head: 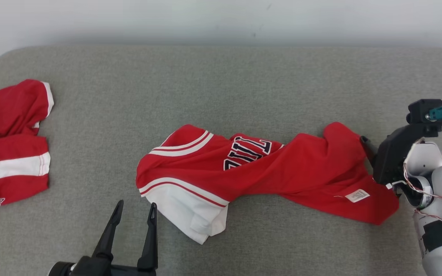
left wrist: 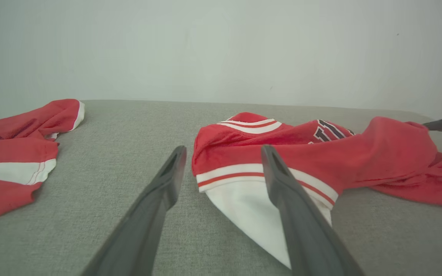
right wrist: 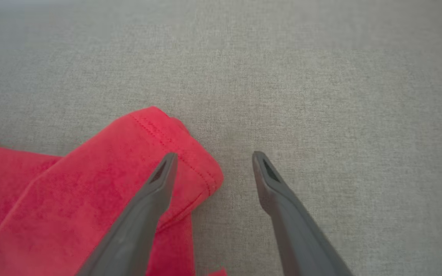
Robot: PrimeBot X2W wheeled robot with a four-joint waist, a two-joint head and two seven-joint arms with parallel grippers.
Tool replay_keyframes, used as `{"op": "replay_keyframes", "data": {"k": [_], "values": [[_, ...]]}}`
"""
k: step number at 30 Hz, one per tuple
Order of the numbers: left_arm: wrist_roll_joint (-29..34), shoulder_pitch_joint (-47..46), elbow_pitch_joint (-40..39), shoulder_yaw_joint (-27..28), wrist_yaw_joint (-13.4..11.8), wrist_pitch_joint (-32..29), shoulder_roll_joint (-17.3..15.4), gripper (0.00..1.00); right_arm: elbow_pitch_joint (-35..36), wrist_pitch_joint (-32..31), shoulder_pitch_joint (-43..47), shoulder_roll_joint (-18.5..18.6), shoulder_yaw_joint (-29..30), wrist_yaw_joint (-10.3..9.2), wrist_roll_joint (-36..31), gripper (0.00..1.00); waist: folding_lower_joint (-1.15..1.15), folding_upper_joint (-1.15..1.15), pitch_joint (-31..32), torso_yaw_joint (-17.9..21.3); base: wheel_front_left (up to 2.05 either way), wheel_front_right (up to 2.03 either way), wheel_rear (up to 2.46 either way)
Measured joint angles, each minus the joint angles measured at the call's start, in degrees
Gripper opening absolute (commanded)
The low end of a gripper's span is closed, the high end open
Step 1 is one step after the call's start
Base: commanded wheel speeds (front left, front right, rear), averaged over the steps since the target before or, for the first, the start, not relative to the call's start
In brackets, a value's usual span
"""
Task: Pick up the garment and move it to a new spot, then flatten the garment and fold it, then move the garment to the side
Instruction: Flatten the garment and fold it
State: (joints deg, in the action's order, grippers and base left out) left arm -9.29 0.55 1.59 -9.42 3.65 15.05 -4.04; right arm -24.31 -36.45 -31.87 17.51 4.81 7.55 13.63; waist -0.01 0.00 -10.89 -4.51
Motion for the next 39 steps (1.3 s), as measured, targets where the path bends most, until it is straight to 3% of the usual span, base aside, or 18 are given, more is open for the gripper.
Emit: {"op": "replay_keyframes", "data": {"k": [8,9,10,11,19,28,35,39], "values": [[0.3,-1.4,0.4,0.4,1.1,0.0,0.8,1.0,-2.1,-7.1,-1.8,1.6,-2.7,0.0,2.7,1.0,0.0,0.0,-3.7,-2.5,0.0,0.0,0.0],[0.3,-1.6,0.5,0.7,1.2,0.0,0.9,1.0,-1.3,-8.0,-1.5,1.9,-3.0,0.0,3.0,0.5,0.0,0.0,-4.3,-2.9,0.0,0.0,0.0],[0.3,-1.6,0.5,0.8,1.3,0.0,0.9,1.0,-0.6,-7.9,-1.3,2.1,-3.1,0.0,3.1,0.18,-0.01,0.0,-4.5,-3.0,0.0,0.0,0.0],[0.3,-1.6,0.6,1.0,1.3,0.0,0.9,1.0,0.0,-7.6,-1.2,2.2,-3.2,0.0,3.1,0.0,0.0,0.0,-4.7,-3.1,0.0,0.0,0.0],[0.7,-1.7,1.3,1.8,1.5,0.0,1.1,1.0,7.3,-4.8,1.3,2.2,-2.0,0.0,2.4,0.0,0.01,0.0,-3.7,-1.4,0.0,0.0,0.0],[0.9,-1.1,1.8,2.6,1.6,0.0,1.1,1.0,25.3,-8.9,12.3,-0.2,6.5,0.0,3.1,0.0,0.01,0.0,-1.5,1.4,0.0,0.0,0.0],[0.6,-0.6,2.2,2.8,1.6,0.0,1.1,1.0,43.0,-13.3,25.6,-7.8,13.5,0.0,3.3,0.0,0.01,0.0,-0.2,3.3,0.0,0.0,0.0],[0.5,-0.5,2.3,3.0,1.6,0.0,1.1,1.0,46.2,-14.3,31.4,-11.8,15.2,0.0,3.2,0.0,0.02,-0.01,0.3,4.4,0.0,0.0,0.0]]}}
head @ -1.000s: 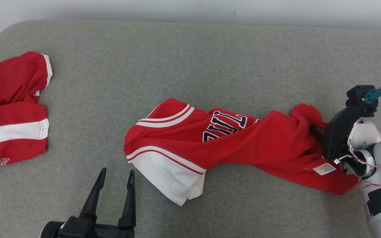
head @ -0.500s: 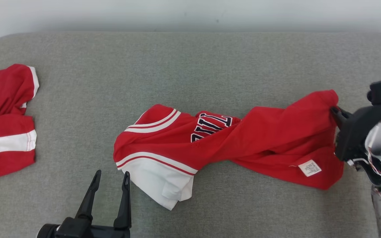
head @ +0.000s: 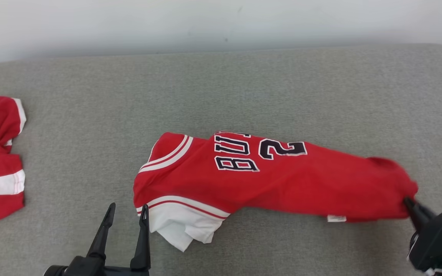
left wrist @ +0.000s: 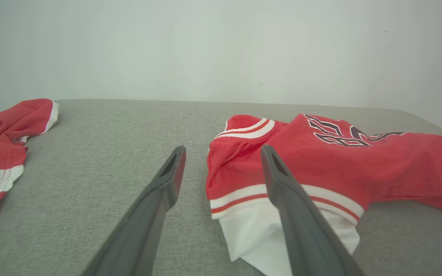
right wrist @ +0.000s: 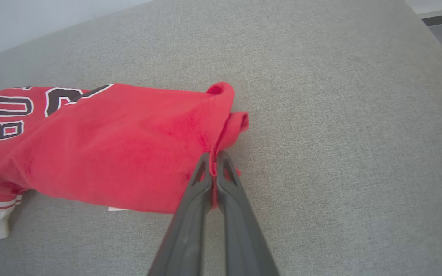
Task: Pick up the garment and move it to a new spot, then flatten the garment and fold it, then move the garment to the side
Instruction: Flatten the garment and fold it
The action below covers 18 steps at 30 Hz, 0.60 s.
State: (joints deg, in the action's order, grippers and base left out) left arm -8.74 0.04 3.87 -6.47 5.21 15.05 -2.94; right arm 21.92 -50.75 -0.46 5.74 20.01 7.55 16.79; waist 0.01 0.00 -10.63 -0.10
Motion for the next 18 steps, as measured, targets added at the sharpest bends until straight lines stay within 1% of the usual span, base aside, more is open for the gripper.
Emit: {"op": "replay_keyframes", "data": {"k": [3,4,5,10,11,12,15,18], "values": [[0.1,-0.1,0.3,0.0,0.2,0.0,0.0,1.0,-2.9,0.9,1.6,-1.0,-0.3,0.0,-0.8,0.0,0.0,0.0,0.0,0.9,0.0,0.0,0.0],[0.1,-0.1,0.3,0.0,0.2,0.0,0.0,1.0,-2.9,0.9,1.6,-1.0,-0.3,0.0,-0.8,0.0,0.0,0.0,0.0,0.9,0.0,0.0,0.0],[0.1,-0.2,0.5,-0.1,0.3,0.0,0.0,1.0,-6.4,1.8,1.7,-1.4,-0.7,0.0,-1.6,0.0,0.0,0.0,0.0,1.4,0.0,0.0,0.0],[0.1,-0.7,1.0,-0.3,0.4,0.0,0.0,1.0,-15.9,4.7,1.1,-2.2,-1.7,0.0,-3.3,0.01,0.0,0.0,-0.1,1.6,0.0,0.0,0.0],[0.1,-0.7,1.1,-0.4,0.6,0.0,0.0,1.0,-17.4,5.0,0.7,-2.3,-1.5,0.0,-3.5,0.96,0.0,0.0,0.0,1.6,0.0,0.0,0.0],[0.1,-0.7,1.2,-0.6,0.7,0.0,0.0,1.0,-18.5,5.3,0.5,-2.3,-1.3,0.0,-3.9,1.0,0.0,0.0,0.0,1.5,0.0,0.0,0.0],[0.2,-0.8,1.5,-0.9,0.8,0.0,0.0,1.0,-19.0,6.6,0.3,-2.5,-0.3,0.0,-4.0,1.0,0.0,0.0,0.2,1.2,0.0,0.0,0.0],[0.1,-0.7,1.6,-1.1,0.8,0.0,0.0,1.0,-17.3,8.2,-0.8,-2.5,2.2,0.0,-4.0,1.0,0.0,0.0,0.5,0.6,0.0,0.0,0.0]]}}
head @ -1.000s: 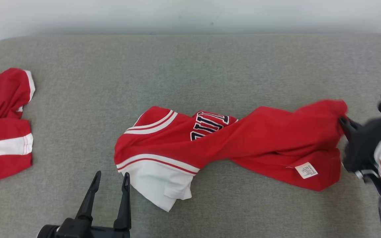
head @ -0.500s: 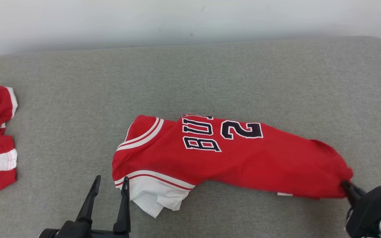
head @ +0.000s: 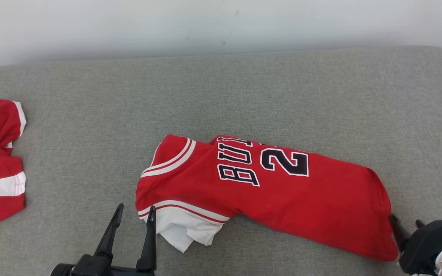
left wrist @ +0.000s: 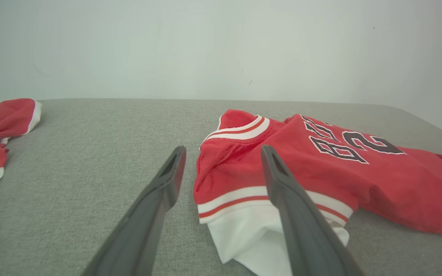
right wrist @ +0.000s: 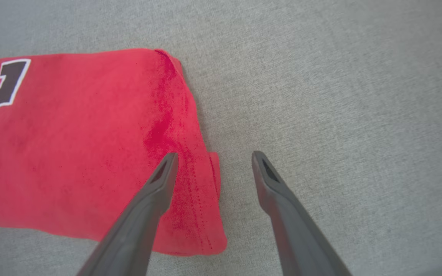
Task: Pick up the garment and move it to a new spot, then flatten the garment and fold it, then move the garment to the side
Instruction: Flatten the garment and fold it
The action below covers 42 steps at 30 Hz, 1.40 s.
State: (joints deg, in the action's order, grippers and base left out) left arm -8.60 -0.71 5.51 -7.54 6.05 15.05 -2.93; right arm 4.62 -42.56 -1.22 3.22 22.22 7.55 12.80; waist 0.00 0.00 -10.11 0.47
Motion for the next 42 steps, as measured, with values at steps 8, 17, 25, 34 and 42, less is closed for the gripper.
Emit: {"op": "replay_keyframes", "data": {"k": [8,17,25,34,42], "values": [[-0.2,0.5,0.2,-0.2,-0.1,0.0,0.0,1.0,3.7,-3.4,-3.8,1.8,0.1,0.0,-2.0,1.0,0.0,0.0,0.9,-1.4,0.0,0.0,0.0],[-0.2,0.1,0.0,-0.6,0.0,0.0,0.0,1.0,-8.0,-3.8,-11.9,4.4,-1.3,0.0,-6.9,1.0,0.0,0.0,-0.9,-2.2,0.0,0.0,0.0],[-0.1,-0.5,0.1,-0.4,0.1,0.0,0.0,1.0,-13.7,-2.5,-15.6,4.7,-0.1,0.0,-7.3,0.0,0.0,0.0,-2.2,-3.2,0.0,0.0,0.0],[-0.1,-0.5,0.1,0.0,0.1,0.0,0.0,1.0,-11.9,2.7,-21.3,0.4,5.8,0.0,5.0,0.0,-0.01,0.0,-2.4,-2.9,0.0,0.0,0.0],[-0.2,-0.8,0.2,-0.2,0.1,0.0,0.0,1.0,-13.1,4.4,-28.7,-0.2,9.0,0.0,11.3,0.0,0.0,0.0,-2.7,-2.7,0.0,0.0,0.0]]}}
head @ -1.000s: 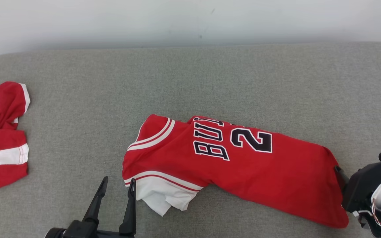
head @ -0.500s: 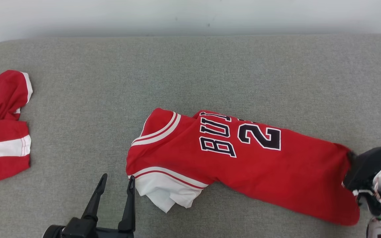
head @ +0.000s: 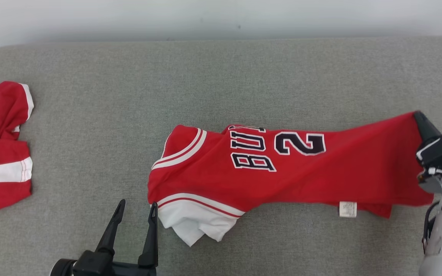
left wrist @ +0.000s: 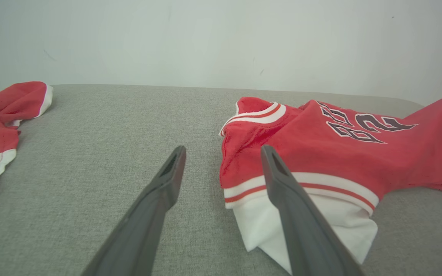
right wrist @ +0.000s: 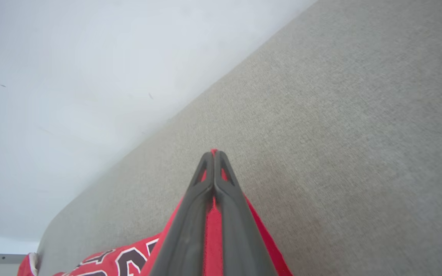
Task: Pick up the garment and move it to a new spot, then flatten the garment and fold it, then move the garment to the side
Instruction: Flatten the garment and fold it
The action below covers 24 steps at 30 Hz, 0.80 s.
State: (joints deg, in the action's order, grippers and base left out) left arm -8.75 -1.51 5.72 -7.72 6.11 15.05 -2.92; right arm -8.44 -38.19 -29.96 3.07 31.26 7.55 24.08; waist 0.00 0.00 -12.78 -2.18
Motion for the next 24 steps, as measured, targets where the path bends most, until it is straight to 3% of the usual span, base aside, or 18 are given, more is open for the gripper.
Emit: {"op": "replay_keyframes", "data": {"k": [6,11,12,13,19,24], "values": [[-0.4,-1.2,0.0,-0.8,-0.1,0.0,0.0,1.0,-13.2,5.1,-11.4,-0.1,5.1,-0.01,3.2,0.0,0.0,0.0,-1.3,-1.3,0.0,0.0,0.0],[-0.8,-1.9,0.0,-1.5,-0.1,0.0,0.0,1.0,-22.8,10.2,-19.7,-0.1,9.0,0.0,0.0,0.0,0.0,0.0,-2.8,-2.9,0.0,0.0,0.0],[-0.9,-2.1,-0.1,-1.7,-0.1,0.0,0.0,1.0,-24.4,11.5,-20.9,-0.2,9.8,-0.01,-1.2,0.18,0.0,0.0,-3.1,-3.2,0.0,0.0,0.0],[-1.0,-2.4,-0.1,-1.9,-0.1,0.0,0.0,1.0,-26.2,12.5,-22.2,-0.1,10.5,-0.01,-2.5,1.0,-0.01,0.0,-3.5,-3.5,0.0,0.0,0.0],[-1.6,-3.3,0.0,-2.9,-0.6,0.0,0.0,1.0,-30.8,18.7,-26.5,-0.1,11.0,-0.01,-8.6,1.0,-0.01,0.0,-4.8,-5.3,0.0,0.0,0.0],[-1.8,-3.2,0.3,-2.8,-1.1,0.0,0.0,1.0,-28.1,20.2,-25.3,0.1,6.7,-0.01,-9.2,1.0,-0.01,0.0,-4.1,-5.4,0.0,0.0,0.0]]}}
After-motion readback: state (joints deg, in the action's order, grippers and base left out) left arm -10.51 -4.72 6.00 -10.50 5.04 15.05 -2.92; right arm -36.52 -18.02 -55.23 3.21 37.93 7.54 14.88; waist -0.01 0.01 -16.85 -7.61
